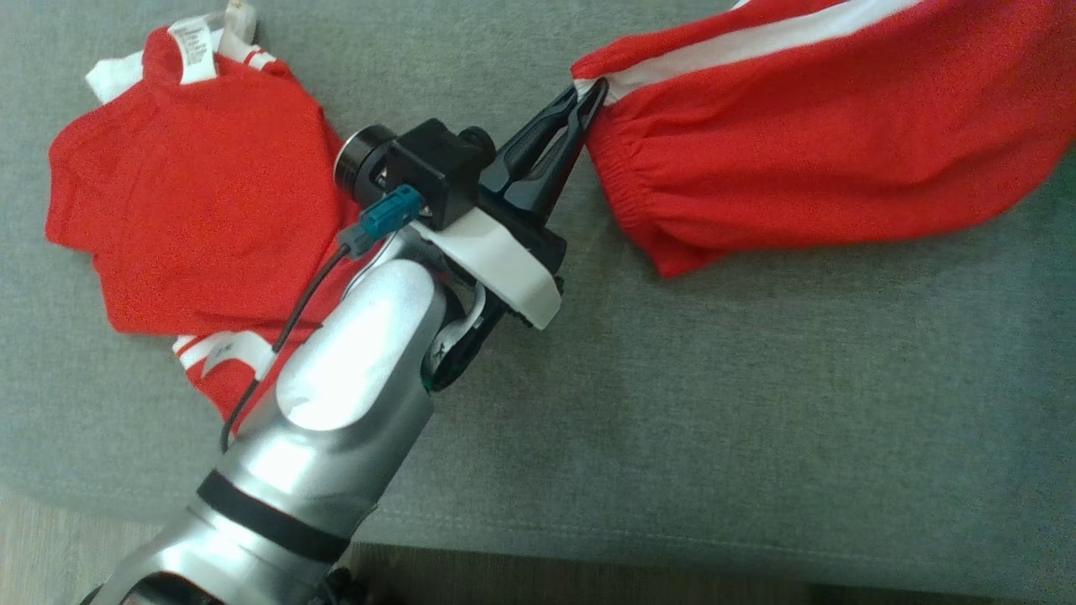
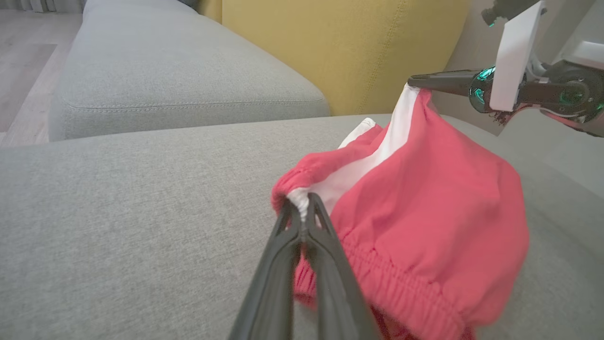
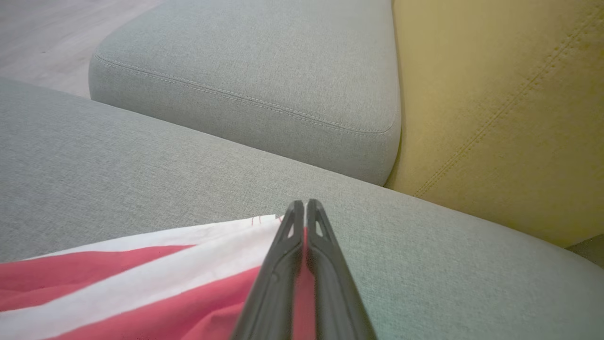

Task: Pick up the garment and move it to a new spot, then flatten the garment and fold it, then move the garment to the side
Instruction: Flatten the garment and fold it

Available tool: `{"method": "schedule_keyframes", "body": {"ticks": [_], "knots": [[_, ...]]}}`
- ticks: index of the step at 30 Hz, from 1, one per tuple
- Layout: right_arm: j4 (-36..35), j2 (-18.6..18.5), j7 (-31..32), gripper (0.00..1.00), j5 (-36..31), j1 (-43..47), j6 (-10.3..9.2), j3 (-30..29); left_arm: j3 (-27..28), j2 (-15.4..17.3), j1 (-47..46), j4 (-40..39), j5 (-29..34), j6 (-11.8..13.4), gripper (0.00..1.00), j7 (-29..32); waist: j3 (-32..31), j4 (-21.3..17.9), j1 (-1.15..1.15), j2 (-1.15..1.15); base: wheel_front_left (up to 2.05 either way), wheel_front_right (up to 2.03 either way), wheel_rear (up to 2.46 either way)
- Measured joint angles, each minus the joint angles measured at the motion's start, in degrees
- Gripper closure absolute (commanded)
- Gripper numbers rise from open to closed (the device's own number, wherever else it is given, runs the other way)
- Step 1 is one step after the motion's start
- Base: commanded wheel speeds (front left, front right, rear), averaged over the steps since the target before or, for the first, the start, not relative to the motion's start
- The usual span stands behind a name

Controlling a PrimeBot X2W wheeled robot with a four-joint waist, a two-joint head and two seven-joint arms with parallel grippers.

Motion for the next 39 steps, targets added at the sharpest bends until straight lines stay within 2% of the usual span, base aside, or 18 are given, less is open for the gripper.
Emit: {"method": "schedule_keyframes", "body": {"ticks": [7,8,9,10,16,23,32,39], "knots": [[7.1,-0.2,-3.7,1.0,-0.9,-4.5,0.0,2.7,1.0,-0.7,-0.5,0.4,1.0,-0.5,1.0,-0.4,2.4,1.7,-0.01,0.0,0.0,0.0,0.0],[8.0,-0.2,-3.7,1.0,-0.9,-4.8,0.0,2.9,1.1,-0.8,-0.5,0.4,1.0,-0.6,0.98,-0.4,2.4,1.7,-0.01,0.0,0.0,0.0,0.0],[8.7,-0.2,-3.8,0.01,-1.0,-5.0,0.0,3.1,1.3,-0.9,-0.5,0.6,1.0,-0.7,0.65,-0.4,2.4,1.7,-0.01,0.0,0.0,0.0,0.0],[9.4,-0.2,-4.4,0.0,-1.3,-5.0,0.0,3.2,1.4,-0.9,-0.5,0.8,1.3,-0.8,0.0,-0.4,2.4,1.7,-0.01,0.0,0.0,0.0,0.0],[12.9,0.9,-9.0,0.0,-1.7,-5.0,0.0,2.4,2.4,-1.0,-0.4,1.9,1.9,-0.8,0.0,-0.4,0.9,0.7,-0.01,0.0,0.0,0.0,0.0],[12.4,3.2,-18.6,0.0,0.3,-3.9,0.0,-0.3,7.3,-1.2,1.8,-0.4,3.0,0.5,0.0,-0.4,-3.2,-1.1,-0.02,0.0,0.0,0.0,0.0],[2.9,6.5,-27.4,0.0,2.8,7.7,0.0,-2.0,16.2,-1.3,8.6,-8.0,3.0,3.1,0.0,-0.4,-10.2,-3.6,-0.02,0.0,0.0,0.0,0.0],[-5.2,9.2,-29.1,0.0,1.5,18.4,0.0,-4.2,20.9,-1.2,15.0,-13.3,2.7,5.2,0.0,-0.4,-14.9,-4.6,-0.02,0.0,0.0,0.0,0.0]]}}
